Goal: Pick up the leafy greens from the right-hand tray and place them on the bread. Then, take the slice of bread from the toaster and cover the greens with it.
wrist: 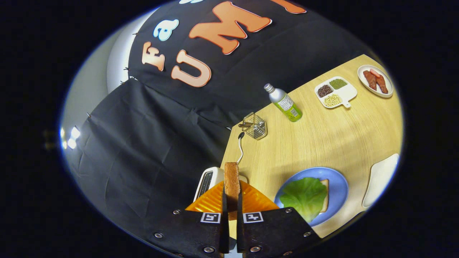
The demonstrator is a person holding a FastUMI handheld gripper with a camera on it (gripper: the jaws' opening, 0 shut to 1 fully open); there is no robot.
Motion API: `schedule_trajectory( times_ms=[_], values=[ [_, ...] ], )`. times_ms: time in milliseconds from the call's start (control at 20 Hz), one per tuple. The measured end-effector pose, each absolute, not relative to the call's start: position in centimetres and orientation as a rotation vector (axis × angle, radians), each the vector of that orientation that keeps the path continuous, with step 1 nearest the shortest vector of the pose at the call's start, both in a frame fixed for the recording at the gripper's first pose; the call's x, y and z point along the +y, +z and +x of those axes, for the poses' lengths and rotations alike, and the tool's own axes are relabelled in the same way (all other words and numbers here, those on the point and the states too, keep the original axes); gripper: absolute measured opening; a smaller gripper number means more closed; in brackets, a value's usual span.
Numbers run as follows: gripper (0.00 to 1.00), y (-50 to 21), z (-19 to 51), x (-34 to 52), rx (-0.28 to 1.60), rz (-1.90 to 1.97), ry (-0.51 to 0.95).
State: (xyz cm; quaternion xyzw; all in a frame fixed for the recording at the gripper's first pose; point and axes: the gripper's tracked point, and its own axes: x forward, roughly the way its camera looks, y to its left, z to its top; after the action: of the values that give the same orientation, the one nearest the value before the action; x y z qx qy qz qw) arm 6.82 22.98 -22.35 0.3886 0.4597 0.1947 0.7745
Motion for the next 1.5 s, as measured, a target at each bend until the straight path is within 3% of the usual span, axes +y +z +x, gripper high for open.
schedule_trajectory(
  times_ms=[1500],
  values=[
    [0.08,-31.7,1.6,18.7,1.073,0.985,0.348]
  ],
)
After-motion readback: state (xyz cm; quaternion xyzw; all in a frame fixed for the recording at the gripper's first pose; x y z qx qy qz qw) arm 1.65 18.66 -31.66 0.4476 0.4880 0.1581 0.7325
